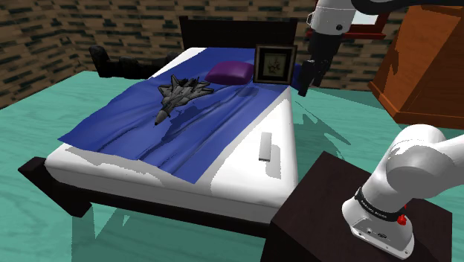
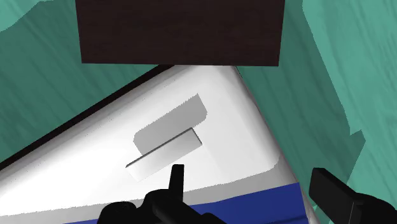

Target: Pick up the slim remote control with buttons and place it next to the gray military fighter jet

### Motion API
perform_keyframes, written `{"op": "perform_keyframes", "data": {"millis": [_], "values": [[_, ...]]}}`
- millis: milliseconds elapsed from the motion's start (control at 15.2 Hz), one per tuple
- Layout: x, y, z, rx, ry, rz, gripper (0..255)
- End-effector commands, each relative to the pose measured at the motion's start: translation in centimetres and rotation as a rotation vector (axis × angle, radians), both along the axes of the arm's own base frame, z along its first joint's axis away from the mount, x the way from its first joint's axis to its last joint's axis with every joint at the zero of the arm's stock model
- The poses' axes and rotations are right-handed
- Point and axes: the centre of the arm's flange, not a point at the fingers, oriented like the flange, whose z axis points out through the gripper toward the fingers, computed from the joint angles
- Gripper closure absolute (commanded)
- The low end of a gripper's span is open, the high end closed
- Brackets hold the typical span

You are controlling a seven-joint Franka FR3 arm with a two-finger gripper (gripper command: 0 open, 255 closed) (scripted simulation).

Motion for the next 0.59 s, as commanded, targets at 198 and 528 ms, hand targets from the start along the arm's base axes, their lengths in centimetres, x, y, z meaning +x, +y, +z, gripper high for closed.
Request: {"op": "perform_keyframes", "data": {"millis": [198,528], "values": [[2.0,-0.1,-3.4,-0.003,0.004,-0.074,0],[5.3,-0.7,-9.1,-0.008,0.010,-0.196,0]]}}
